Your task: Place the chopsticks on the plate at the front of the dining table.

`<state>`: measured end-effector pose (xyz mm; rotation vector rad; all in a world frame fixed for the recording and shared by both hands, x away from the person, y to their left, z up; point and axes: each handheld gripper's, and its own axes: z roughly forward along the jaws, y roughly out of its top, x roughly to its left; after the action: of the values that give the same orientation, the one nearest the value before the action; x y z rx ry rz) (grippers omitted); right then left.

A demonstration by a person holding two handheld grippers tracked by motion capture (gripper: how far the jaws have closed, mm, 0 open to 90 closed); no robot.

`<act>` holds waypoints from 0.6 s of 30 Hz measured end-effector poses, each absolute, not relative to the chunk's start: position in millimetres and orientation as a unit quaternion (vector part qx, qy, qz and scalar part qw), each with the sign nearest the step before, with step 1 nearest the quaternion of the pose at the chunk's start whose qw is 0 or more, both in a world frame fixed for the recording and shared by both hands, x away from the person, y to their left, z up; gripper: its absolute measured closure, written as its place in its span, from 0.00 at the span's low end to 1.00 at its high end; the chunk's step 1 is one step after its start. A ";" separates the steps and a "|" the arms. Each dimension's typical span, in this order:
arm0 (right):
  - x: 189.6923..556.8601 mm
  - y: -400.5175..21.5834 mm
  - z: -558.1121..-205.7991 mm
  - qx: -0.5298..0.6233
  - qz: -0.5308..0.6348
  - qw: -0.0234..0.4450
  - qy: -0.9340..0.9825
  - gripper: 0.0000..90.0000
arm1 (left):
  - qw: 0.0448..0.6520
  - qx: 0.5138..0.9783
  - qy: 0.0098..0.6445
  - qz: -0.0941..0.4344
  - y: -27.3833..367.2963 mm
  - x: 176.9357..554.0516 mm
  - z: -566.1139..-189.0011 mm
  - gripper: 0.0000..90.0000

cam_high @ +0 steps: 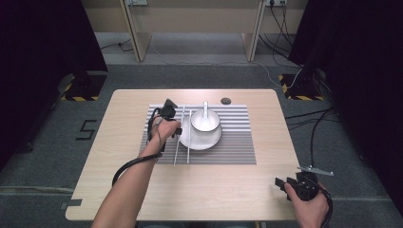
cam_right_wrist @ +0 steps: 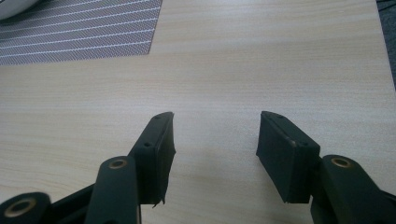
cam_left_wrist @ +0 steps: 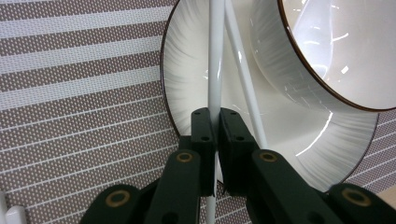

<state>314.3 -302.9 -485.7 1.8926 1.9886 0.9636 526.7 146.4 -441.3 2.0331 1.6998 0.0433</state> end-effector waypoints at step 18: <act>314.2 -303.0 -485.9 0.648 0.329 0.114 0.678 0.52 | 0.245 0.727 0.641 0.018 146.2 529.6 -452.2 0.94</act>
<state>314.2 -303.0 -485.9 1.8988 1.9861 0.9649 529.6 146.2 -452.2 1.9851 1.7507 0.0479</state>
